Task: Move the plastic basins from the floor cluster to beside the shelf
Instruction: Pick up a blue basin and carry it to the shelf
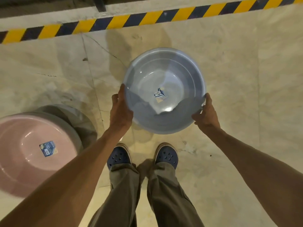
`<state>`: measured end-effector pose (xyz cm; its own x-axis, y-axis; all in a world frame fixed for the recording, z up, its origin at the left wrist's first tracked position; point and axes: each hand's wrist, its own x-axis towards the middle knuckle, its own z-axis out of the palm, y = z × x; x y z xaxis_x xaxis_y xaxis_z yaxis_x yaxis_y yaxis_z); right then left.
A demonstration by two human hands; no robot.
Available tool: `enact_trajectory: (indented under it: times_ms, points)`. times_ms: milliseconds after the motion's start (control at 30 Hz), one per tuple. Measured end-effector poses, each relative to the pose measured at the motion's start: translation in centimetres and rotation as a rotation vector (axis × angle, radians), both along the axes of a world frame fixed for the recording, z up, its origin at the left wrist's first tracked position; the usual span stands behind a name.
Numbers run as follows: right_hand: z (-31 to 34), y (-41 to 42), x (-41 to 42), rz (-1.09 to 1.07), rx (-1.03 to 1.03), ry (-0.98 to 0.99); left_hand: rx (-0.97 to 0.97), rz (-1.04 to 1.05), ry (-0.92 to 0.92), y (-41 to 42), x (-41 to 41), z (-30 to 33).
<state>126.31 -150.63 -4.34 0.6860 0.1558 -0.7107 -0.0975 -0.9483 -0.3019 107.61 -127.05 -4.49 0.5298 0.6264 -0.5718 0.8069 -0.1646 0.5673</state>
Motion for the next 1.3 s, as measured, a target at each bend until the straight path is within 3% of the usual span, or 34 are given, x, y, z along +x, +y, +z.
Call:
enact_trajectory:
  times_ms: [267,633,800,900,1000,1100,1300]
  points:
    - [7.9,4.6,-1.3,0.014,0.135,0.003,-0.035,0.123,-0.028,3.1,-5.1,7.1]
    - [18.6,17.5,-8.9,0.301,0.366,0.036,0.051,0.415,-0.123,8.7,-18.8,19.3]
    - [22.4,23.6,-16.2,0.514,0.450,0.086,0.083,0.580,-0.101,9.3,-28.9,21.1]
    - [22.6,26.1,-20.6,0.617,0.426,0.141,0.072,0.743,-0.150,8.2,-34.1,23.0]
    - [22.7,27.9,-24.9,0.719,0.411,0.186,0.058,0.850,0.021,5.8,-38.4,23.5]
    - [22.1,29.2,-28.3,0.856,0.359,0.193,0.018,0.923,0.100,3.8,-41.7,22.4]
    - [19.7,30.6,-31.4,0.980,0.300,0.119,-0.008,0.979,0.075,3.0,-44.2,20.0]
